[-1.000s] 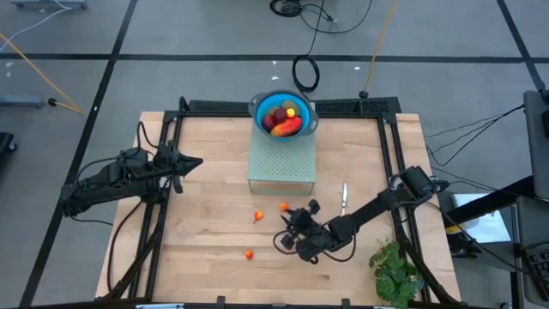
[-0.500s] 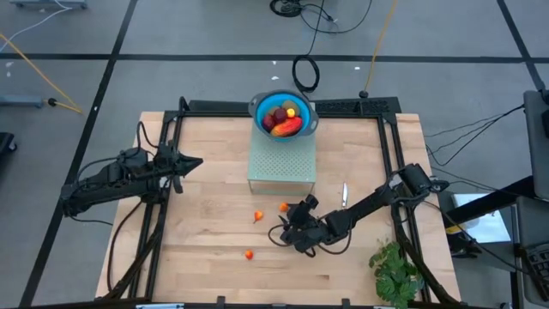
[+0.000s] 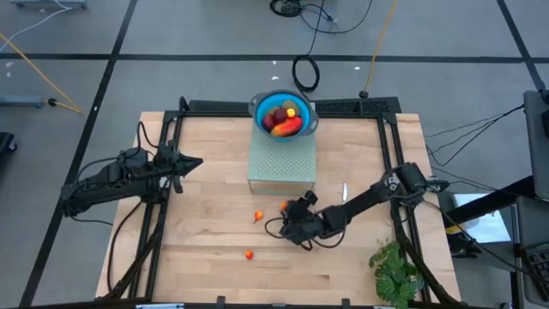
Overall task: Pick & Place Fruit
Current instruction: Put the peach into the blue strainer bowl on the shelf
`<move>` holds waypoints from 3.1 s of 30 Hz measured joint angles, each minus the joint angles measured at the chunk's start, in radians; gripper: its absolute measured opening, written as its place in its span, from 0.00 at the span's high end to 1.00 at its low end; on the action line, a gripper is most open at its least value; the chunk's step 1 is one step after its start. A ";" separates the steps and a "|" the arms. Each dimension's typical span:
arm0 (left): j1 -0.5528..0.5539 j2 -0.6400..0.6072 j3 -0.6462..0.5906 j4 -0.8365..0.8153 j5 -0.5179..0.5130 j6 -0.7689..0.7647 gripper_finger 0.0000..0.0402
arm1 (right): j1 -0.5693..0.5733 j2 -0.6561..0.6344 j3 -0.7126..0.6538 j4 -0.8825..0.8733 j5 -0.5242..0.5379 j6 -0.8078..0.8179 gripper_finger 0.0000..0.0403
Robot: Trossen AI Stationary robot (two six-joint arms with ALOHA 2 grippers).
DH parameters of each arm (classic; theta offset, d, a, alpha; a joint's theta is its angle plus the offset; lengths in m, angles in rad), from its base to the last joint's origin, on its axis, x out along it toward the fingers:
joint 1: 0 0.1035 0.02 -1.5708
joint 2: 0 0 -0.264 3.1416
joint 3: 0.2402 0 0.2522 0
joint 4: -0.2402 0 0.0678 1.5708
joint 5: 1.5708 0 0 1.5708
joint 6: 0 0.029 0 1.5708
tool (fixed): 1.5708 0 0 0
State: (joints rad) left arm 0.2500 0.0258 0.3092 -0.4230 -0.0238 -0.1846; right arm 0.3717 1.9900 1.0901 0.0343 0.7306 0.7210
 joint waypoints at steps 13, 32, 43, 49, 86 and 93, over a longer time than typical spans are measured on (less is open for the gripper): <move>0.000 0.000 0.000 0.000 0.000 0.000 0.96 | -0.011 0.056 0.001 0.069 -0.046 0.026 0.52; 0.000 0.000 0.000 0.000 -0.001 -0.002 0.96 | 0.010 0.042 -0.001 0.162 -0.066 0.018 0.72; 0.000 0.000 0.000 0.009 -0.003 -0.010 0.96 | 0.071 -0.188 0.000 0.200 -0.055 -0.132 0.72; 0.000 0.000 0.000 0.009 -0.003 -0.012 0.96 | 0.082 -0.329 0.000 0.201 -0.052 -0.247 0.73; 0.000 0.000 0.000 0.008 -0.004 -0.015 0.96 | -0.056 -0.614 0.000 0.200 0.005 -1.163 0.71; 0.000 0.000 0.000 0.008 -0.004 -0.013 0.96 | -0.100 -0.614 0.000 0.201 0.006 -1.430 0.70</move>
State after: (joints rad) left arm 0.2501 0.0259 0.3092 -0.4149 -0.0280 -0.1974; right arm 0.2719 1.3762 1.0904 0.2352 0.7362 -0.7091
